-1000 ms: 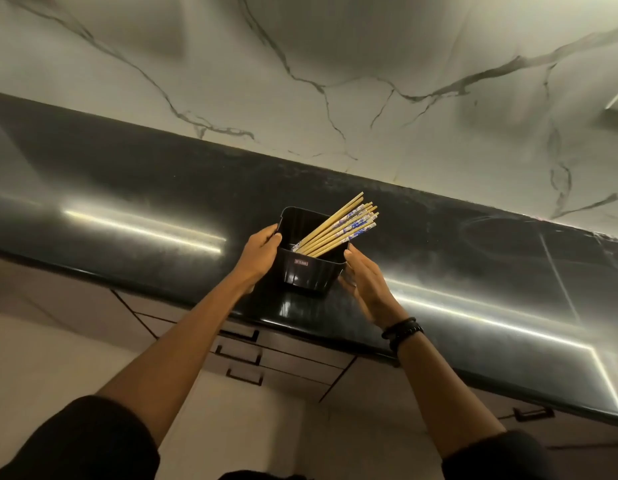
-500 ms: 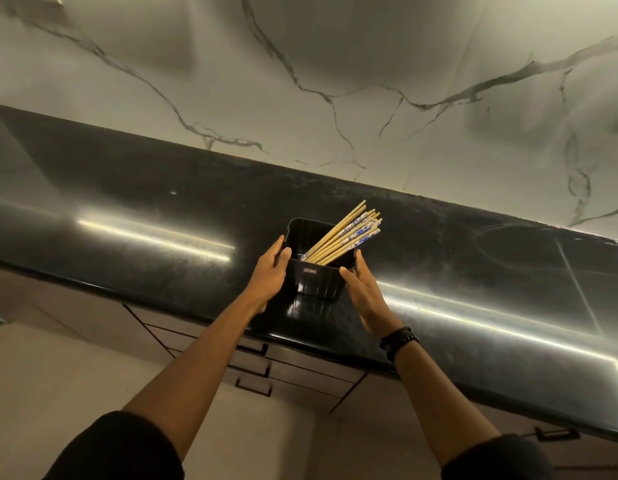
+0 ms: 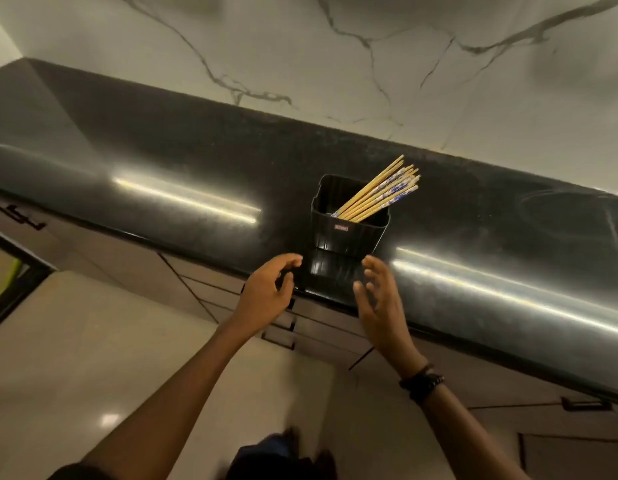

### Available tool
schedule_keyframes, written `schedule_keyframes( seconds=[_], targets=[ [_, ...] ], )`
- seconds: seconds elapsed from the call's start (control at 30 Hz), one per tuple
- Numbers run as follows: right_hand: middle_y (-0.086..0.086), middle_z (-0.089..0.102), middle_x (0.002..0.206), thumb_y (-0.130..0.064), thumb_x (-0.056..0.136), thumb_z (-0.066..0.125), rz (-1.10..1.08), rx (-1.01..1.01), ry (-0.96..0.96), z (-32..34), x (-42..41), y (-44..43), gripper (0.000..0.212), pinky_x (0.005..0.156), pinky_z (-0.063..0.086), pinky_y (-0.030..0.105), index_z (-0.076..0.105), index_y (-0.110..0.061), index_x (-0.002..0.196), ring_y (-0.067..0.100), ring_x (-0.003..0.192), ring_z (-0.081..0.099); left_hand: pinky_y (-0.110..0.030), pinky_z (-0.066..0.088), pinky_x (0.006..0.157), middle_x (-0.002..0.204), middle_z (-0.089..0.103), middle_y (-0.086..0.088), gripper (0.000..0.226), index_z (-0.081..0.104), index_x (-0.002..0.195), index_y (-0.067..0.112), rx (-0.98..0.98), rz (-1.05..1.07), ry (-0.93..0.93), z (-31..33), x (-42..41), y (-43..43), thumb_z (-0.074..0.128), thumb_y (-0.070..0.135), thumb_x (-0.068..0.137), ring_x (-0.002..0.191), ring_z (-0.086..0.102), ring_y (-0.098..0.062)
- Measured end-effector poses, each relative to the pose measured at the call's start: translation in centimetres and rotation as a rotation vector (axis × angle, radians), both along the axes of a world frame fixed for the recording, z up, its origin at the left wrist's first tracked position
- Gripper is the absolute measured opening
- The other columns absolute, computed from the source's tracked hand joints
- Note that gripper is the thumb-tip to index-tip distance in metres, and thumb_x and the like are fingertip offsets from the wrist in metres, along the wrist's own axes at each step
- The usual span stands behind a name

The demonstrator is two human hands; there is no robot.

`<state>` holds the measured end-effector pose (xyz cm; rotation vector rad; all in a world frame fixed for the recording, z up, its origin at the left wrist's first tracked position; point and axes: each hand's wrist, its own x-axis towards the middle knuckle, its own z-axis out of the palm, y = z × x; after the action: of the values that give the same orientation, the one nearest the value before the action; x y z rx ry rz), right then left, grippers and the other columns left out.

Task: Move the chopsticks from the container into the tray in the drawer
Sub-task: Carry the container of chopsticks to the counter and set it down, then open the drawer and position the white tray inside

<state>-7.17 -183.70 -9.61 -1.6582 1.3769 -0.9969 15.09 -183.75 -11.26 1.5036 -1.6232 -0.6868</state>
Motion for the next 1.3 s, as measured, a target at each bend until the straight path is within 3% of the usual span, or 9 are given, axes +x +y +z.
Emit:
schedule_keyframes(
  seconds=[0.17, 0.37, 0.57, 0.7, 0.8, 0.93, 1.03, 1.17, 1.3],
  targets=[
    [-0.012, 0.044, 0.129, -0.019, 0.102, 0.042, 0.251, 0.023, 0.218, -4.7, 2.8, 5.0, 0.037, 0.101, 0.047, 0.031, 0.041, -0.029, 0.137, 0.003, 0.118, 0.048, -0.023, 0.049, 0.085, 0.105, 0.066, 0.004, 0.024, 0.064, 0.106, 0.017, 0.105, -0.068, -0.263, -4.5, 3.3, 3.5, 0.053, 0.006, 0.089, 0.097, 0.060, -0.007],
    [-0.004, 0.037, 0.150, -0.027, 0.105, 0.036, 0.197, 0.158, 0.348, -9.0, 5.4, 4.3, 0.046, 0.116, 0.029, 0.029, 0.031, -0.021, 0.151, 0.009, 0.139, 0.031, -0.039, 0.052, 0.079, 0.102, 0.066, -0.006, 0.031, 0.060, 0.110, 0.015, 0.212, -0.134, -0.452, -10.8, 6.0, 0.5, 0.036, 0.033, 0.101, 0.091, 0.063, -0.025],
    [-0.015, 0.044, 0.108, -0.027, 0.104, 0.039, 0.073, 0.102, 0.405, -12.5, 7.5, 4.1, 0.026, 0.080, 0.043, 0.018, 0.047, -0.022, 0.128, -0.001, 0.094, 0.043, -0.041, 0.031, 0.111, 0.116, 0.067, -0.005, 0.043, 0.063, 0.117, 0.018, 0.200, -0.063, -0.584, -16.5, 6.7, -1.7, 0.028, 0.038, 0.102, 0.113, 0.059, -0.024],
    [-0.011, 0.044, 0.089, -0.023, 0.101, 0.045, -0.020, 0.015, 0.424, -14.8, 8.3, 3.3, 0.011, 0.062, 0.035, 0.017, 0.046, -0.027, 0.091, 0.009, 0.076, 0.046, -0.037, 0.035, 0.109, 0.073, 0.071, -0.009, 0.073, 0.069, 0.076, 0.010, 0.071, 0.078, -0.520, -18.0, 6.3, -2.3, 0.013, 0.049, 0.101, 0.077, 0.066, -0.028],
    [-0.010, 0.044, 0.089, -0.015, 0.099, 0.049, -0.087, -0.109, 0.363, -17.5, 9.1, 3.0, 0.019, 0.059, 0.031, 0.016, 0.044, -0.026, 0.084, 0.008, 0.071, 0.045, -0.031, 0.044, 0.091, 0.081, 0.068, -0.007, 0.083, 0.071, 0.081, 0.009, 0.106, 0.184, -0.465, -19.4, 5.8, -2.2, 0.002, 0.055, 0.093, 0.082, 0.062, -0.023],
    [-0.005, 0.049, 0.111, -0.016, 0.100, 0.049, -0.133, -0.338, 0.315, -19.7, 9.7, 2.5, 0.008, 0.071, 0.042, 0.018, 0.052, -0.022, 0.103, 0.002, 0.091, 0.049, -0.024, 0.036, 0.062, 0.060, 0.060, 0.001, 0.075, 0.059, 0.058, 0.018, -0.125, 0.218, -0.359, -20.8, 5.7, -2.0, 0.004, 0.054, 0.094, 0.059, 0.053, -0.013],
    [0.007, 0.048, 0.138, -0.031, 0.100, 0.050, -0.220, -0.437, 0.402, -20.6, 9.6, 2.0, 0.044, 0.101, 0.038, 0.032, 0.048, -0.013, 0.140, 0.015, 0.128, 0.041, -0.020, 0.027, 0.049, 0.051, 0.055, 0.000, 0.083, 0.060, 0.053, 0.013, -0.204, 0.253, -0.356, -21.8, 5.9, -2.0, 0.003, 0.056, 0.094, 0.049, 0.046, -0.012],
    [0.002, 0.041, 0.142, -0.041, 0.096, 0.050, -0.233, -0.456, 0.429, -20.4, 9.0, 3.8, 0.057, 0.096, 0.034, 0.027, 0.040, -0.020, 0.148, 0.003, 0.123, 0.027, -0.020, 0.027, 0.043, 0.039, 0.046, 0.003, 0.083, 0.048, 0.042, 0.016, -0.228, 0.222, -0.381, -22.0, 6.2, -0.3, -0.001, 0.060, 0.093, 0.037, 0.044, -0.011],
    [0.006, 0.049, 0.134, -0.040, 0.095, 0.051, -0.312, -0.565, 0.556, -19.2, 7.4, 6.8, 0.052, 0.093, 0.035, 0.033, 0.047, -0.021, 0.143, 0.017, 0.120, 0.033, -0.025, 0.040, 0.045, 0.042, 0.054, -0.008, 0.086, 0.054, 0.046, 0.008, -0.205, 0.161, -0.352, -21.3, 6.2, 2.1, 0.006, 0.060, 0.095, 0.038, 0.052, -0.020]
  ],
)
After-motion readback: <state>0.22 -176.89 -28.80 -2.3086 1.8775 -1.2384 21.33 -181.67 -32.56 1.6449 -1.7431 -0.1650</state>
